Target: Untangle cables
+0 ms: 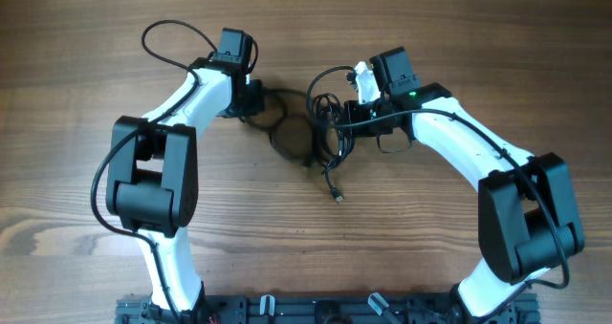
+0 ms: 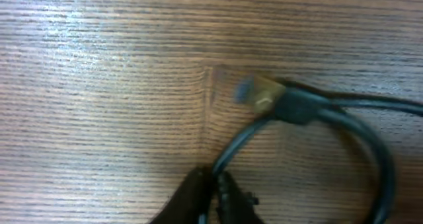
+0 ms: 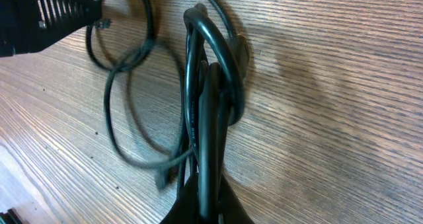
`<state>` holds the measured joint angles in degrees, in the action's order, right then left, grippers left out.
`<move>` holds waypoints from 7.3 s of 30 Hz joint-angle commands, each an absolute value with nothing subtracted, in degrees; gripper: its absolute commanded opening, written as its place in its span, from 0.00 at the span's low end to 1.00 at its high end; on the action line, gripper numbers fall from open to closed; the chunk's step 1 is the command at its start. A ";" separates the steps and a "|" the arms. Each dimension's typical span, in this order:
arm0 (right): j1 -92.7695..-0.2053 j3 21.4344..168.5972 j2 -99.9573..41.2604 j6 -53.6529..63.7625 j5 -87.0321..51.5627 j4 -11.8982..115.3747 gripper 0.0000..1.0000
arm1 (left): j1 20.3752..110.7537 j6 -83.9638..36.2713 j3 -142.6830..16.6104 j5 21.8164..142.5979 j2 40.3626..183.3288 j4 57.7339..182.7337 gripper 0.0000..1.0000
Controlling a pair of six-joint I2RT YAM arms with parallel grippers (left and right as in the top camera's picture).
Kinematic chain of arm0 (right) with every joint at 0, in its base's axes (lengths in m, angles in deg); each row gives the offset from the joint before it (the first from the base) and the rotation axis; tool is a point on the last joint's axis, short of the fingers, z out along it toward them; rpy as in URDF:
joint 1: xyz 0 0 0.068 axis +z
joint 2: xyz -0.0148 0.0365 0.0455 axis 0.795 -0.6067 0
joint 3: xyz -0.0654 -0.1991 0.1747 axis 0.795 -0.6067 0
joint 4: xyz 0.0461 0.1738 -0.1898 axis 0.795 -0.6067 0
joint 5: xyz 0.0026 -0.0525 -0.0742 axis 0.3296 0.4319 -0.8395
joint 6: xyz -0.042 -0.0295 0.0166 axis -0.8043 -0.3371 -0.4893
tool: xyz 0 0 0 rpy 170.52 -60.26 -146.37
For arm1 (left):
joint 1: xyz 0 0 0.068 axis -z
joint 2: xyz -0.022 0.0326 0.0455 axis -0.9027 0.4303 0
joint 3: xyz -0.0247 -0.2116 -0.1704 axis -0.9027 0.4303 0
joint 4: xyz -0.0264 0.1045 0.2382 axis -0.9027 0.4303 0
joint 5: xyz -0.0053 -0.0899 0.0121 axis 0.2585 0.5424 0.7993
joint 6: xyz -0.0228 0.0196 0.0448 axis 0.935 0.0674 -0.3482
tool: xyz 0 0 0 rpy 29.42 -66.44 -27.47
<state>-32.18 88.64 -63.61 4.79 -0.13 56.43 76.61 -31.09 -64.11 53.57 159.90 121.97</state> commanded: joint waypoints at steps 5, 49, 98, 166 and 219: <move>-32.27 87.86 -64.13 4.64 -0.39 56.78 0.05 | 73.53 -20.80 -63.63 48.70 162.24 124.09 0.04; -53.97 87.86 -64.13 7.83 -29.85 39.49 0.11 | 51.81 3.38 -63.63 53.71 162.24 133.86 0.04; -51.46 73.26 -64.11 8.44 9.86 64.93 0.11 | 54.19 -19.73 -64.28 81.27 157.56 131.26 1.00; -10.78 99.22 -89.14 7.66 -6.51 111.59 0.05 | 55.46 -21.61 -63.08 71.48 150.13 130.54 0.12; -39.53 120.03 -99.06 13.62 -21.59 52.12 0.11 | 57.64 -21.65 -63.08 71.45 150.13 129.29 0.20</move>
